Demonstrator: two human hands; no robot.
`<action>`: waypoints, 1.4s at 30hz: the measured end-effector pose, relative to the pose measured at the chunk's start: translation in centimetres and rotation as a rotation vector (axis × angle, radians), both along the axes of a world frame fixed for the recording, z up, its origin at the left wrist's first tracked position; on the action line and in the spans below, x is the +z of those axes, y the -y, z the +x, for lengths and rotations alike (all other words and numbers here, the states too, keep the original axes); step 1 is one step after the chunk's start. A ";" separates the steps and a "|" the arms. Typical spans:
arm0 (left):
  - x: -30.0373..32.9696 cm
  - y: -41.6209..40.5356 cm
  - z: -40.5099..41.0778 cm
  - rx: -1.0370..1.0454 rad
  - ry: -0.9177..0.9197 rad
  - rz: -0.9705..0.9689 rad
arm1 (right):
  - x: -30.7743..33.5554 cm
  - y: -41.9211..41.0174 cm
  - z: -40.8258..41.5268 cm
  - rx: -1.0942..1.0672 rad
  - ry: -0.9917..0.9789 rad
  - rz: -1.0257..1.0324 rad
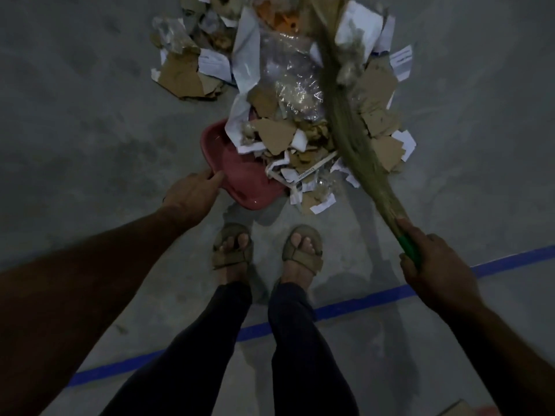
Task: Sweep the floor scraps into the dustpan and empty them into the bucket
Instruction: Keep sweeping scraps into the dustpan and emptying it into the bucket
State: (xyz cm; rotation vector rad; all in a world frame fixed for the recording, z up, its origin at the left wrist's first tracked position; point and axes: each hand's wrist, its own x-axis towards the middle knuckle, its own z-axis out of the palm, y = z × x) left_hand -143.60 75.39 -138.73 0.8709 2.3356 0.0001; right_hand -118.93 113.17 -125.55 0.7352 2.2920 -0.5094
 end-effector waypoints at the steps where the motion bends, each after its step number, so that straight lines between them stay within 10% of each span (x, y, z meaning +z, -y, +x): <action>1: 0.0 -0.6 0.3 0.005 -0.009 0.001 | -0.4 0.3 -0.1 0.016 0.016 -0.053; 16: 4.2 -4.5 7.0 0.151 -0.105 0.069 | 5.8 8.7 5.3 0.003 -0.106 -0.290; 42: 48.5 -4.1 15.8 0.298 -0.268 0.178 | 44.3 12.0 17.4 0.082 -0.195 -0.051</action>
